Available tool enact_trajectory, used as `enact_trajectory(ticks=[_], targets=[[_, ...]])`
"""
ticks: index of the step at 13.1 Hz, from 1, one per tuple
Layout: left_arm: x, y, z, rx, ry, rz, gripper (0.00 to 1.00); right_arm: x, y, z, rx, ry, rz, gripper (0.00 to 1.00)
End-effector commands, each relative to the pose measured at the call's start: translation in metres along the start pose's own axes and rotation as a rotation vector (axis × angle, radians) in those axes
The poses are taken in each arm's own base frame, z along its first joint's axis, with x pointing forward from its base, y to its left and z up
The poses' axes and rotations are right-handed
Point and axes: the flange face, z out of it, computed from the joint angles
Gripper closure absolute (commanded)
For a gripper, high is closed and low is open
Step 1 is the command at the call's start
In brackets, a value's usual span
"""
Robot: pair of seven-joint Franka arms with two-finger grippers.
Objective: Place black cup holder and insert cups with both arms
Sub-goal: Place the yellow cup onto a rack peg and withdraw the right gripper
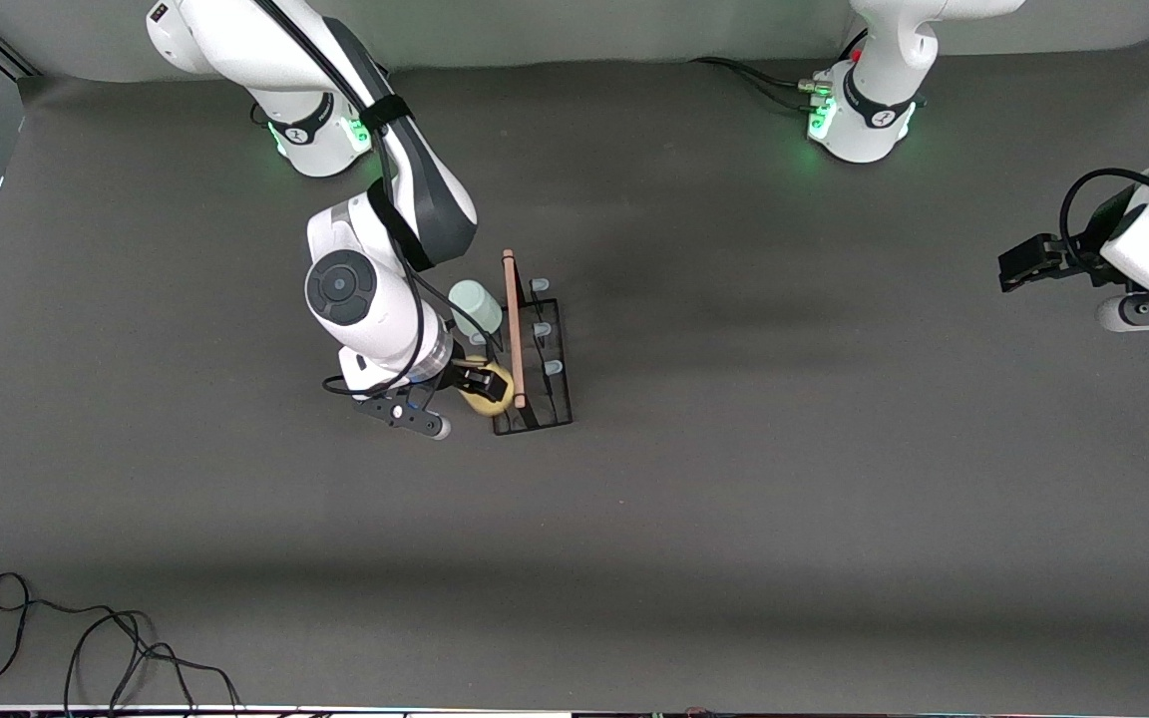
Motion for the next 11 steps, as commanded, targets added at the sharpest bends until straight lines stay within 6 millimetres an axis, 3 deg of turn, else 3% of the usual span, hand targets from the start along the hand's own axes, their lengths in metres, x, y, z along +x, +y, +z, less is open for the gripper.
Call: enact_trajectory(ticks=[1,4,7,11], targets=[[-0.001,0.001,-0.002,0.012,0.005,0.003,0.0,0.012,0.018,-0.037,-0.004,0.007,0.022,0.0],[0.0,0.002,-0.003,0.011,0.014,0.015,0.0,0.041,0.064,-0.109,-0.033,-0.05,-0.047,0.0],[0.0,0.003,-0.008,-0.003,0.033,0.019,0.0,0.061,0.143,-0.182,-0.078,-0.097,-0.165,0.0],[0.001,0.006,-0.013,-0.038,0.059,0.019,0.0,0.063,0.227,-0.258,-0.123,-0.082,-0.25,0.0]])
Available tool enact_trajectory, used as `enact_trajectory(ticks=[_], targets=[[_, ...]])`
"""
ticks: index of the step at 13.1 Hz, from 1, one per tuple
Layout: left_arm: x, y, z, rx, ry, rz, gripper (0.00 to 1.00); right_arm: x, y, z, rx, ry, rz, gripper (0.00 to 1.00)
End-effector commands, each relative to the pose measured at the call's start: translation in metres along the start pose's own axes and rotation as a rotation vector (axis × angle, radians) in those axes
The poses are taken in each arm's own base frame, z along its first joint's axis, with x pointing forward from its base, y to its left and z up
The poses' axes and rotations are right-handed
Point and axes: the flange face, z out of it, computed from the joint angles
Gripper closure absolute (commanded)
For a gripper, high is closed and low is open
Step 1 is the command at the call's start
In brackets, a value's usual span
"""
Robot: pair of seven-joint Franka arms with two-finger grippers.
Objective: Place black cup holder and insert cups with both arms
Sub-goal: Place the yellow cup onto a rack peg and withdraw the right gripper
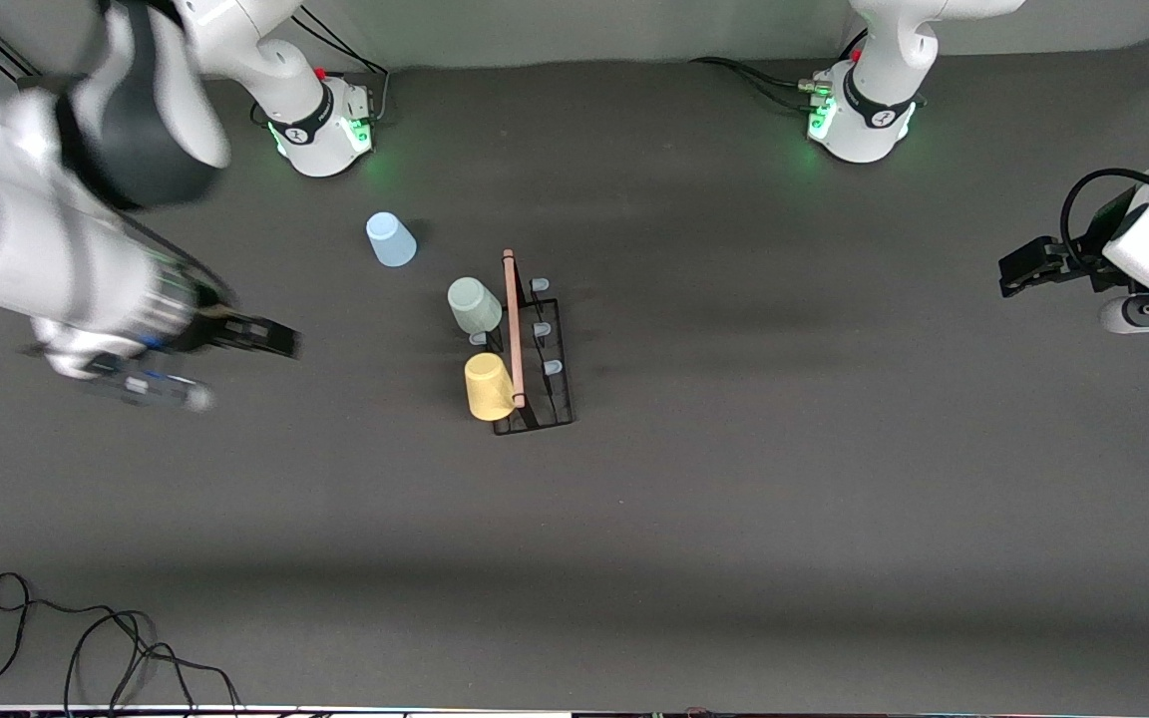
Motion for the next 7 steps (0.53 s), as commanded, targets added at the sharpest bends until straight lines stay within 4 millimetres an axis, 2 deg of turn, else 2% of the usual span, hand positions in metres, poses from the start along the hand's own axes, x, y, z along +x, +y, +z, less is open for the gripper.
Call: enact_trajectory(ticks=[1,2,3,7], targets=[[-0.003,0.003,-0.008,-0.022,0.019,0.015,0.0,-0.02,0.043,-0.034,-0.009,0.011,-0.067,0.0],[-0.003,0.003,-0.008,-0.022,0.019,0.015,0.0,-0.023,0.06,-0.046,-0.018,0.029,-0.076,0.0],[-0.003,0.003,-0.007,-0.022,0.013,0.015,0.0,-0.023,0.072,-0.05,-0.046,0.025,-0.085,0.0],[-0.003,0.002,-0.007,-0.019,0.006,0.015,0.0,-0.018,0.082,-0.045,-0.069,0.019,-0.071,0.0]])
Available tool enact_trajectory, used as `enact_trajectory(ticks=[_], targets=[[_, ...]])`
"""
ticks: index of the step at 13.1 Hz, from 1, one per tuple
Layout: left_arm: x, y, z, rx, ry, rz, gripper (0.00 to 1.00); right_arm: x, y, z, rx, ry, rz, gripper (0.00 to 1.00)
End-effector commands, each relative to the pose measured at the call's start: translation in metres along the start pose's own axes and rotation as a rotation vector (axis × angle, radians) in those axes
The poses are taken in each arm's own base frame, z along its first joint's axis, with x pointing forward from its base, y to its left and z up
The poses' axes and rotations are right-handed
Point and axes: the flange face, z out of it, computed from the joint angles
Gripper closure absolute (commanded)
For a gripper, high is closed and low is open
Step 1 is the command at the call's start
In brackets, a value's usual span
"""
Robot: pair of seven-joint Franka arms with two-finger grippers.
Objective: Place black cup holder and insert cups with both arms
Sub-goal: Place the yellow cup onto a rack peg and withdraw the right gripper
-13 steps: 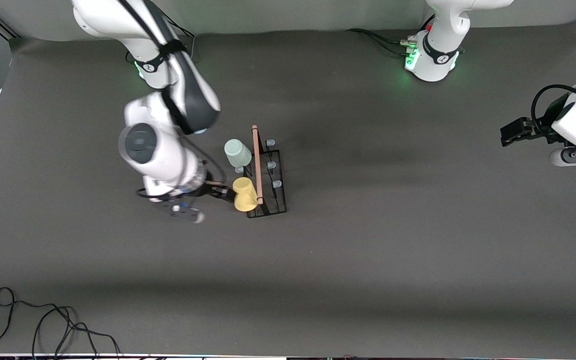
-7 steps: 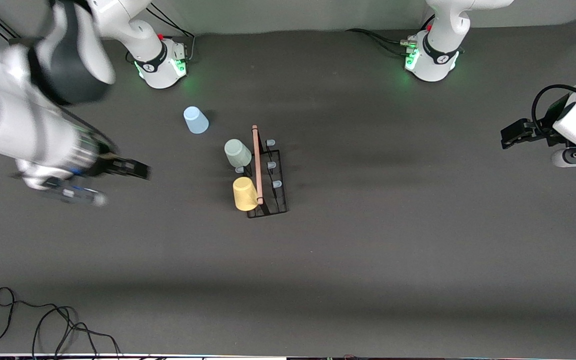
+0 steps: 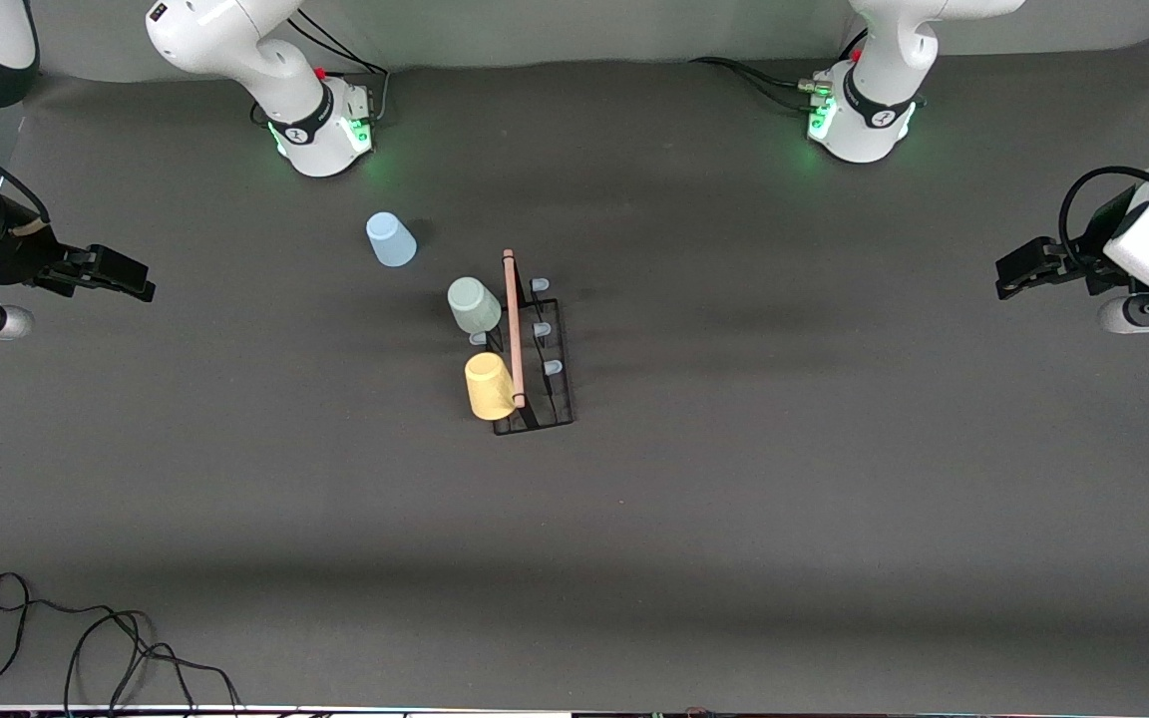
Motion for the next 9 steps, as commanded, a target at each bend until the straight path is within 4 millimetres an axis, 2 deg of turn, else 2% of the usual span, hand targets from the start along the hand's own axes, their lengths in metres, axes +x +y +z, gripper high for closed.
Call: enact_trajectory(ticks=[1,9], targets=[[-0.0035,0.0013,-0.0056,-0.01,0.003,0.015,0.0,0.002,-0.0011,0.0016,-0.031,-0.002,-0.021,0.0],[-0.0031,0.0013,-0.0034,-0.01,-0.002,0.015,0.0,0.0021,-0.0106,0.0046,-0.039,-0.006,-0.025,0.0]])
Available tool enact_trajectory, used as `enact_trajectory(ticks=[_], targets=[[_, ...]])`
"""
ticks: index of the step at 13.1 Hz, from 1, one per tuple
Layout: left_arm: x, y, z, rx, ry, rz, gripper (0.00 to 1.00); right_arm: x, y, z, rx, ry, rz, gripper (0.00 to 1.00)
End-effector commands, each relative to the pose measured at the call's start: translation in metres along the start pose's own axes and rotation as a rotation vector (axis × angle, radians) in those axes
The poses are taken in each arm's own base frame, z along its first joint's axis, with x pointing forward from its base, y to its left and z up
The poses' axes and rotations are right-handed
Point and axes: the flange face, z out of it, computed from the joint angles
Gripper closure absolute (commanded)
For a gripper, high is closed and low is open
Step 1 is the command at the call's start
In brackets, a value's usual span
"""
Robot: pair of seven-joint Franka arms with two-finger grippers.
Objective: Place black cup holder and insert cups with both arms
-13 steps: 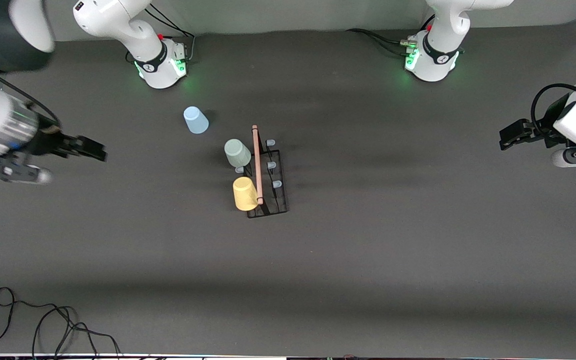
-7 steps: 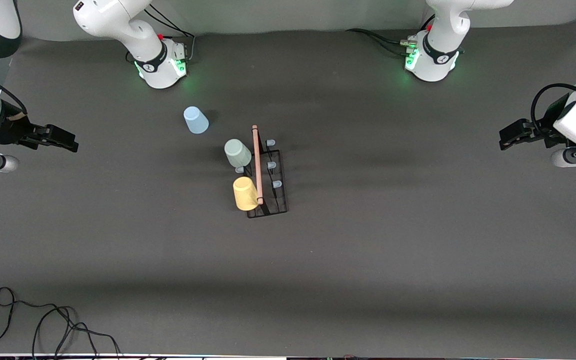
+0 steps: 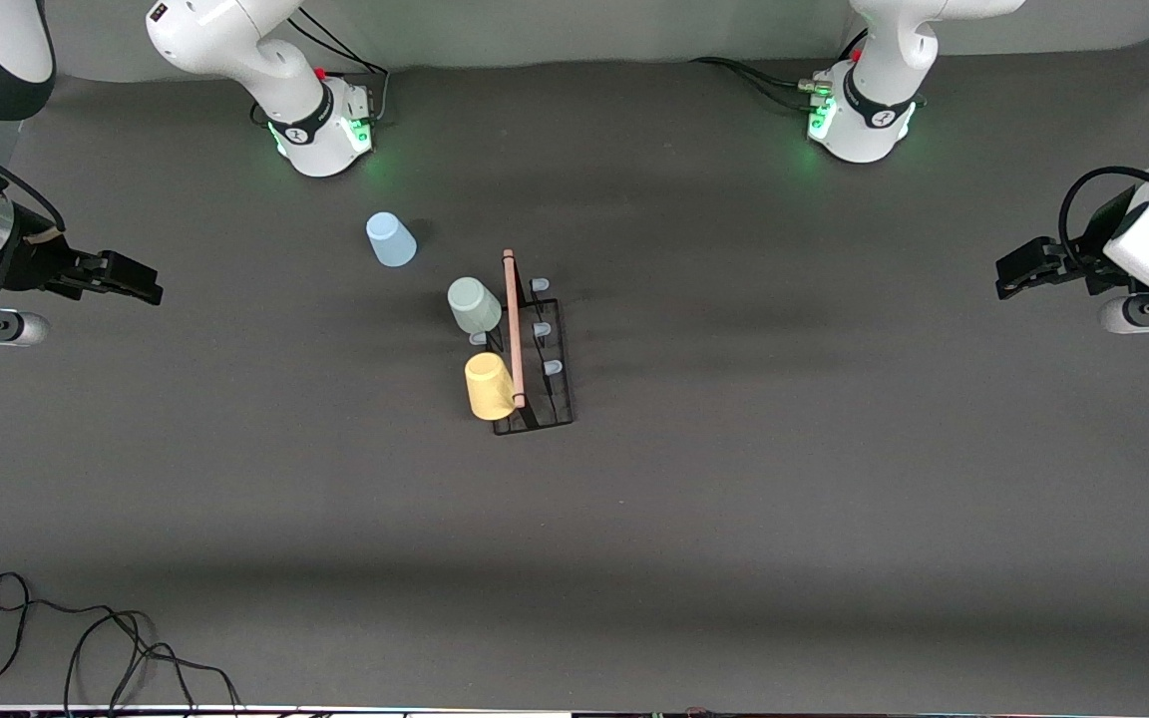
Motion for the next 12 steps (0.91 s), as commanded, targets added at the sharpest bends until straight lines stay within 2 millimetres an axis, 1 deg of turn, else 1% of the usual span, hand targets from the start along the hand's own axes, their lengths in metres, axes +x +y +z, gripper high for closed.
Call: enact_trajectory(ticks=[1,2,6,10,12], targets=[[-0.003,0.001,-0.004,-0.01,-0.002,0.013,0.0,0.001,-0.002,0.001,-0.028,0.0,-0.014,0.0],[-0.003,0.001,-0.003,-0.009,-0.004,0.013,0.0,0.002,0.002,0.001,-0.03,0.0,-0.005,0.0],[-0.003,0.0,-0.003,-0.01,-0.004,0.012,0.0,0.0,0.003,0.001,-0.019,-0.004,-0.013,0.0],[-0.003,0.0,-0.003,-0.01,-0.004,0.012,0.0,0.002,0.01,-0.002,-0.014,0.018,-0.014,0.0],[-0.003,0.0,-0.003,-0.01,-0.004,0.012,0.0,0.004,0.018,-0.005,-0.01,0.04,-0.014,0.0]])
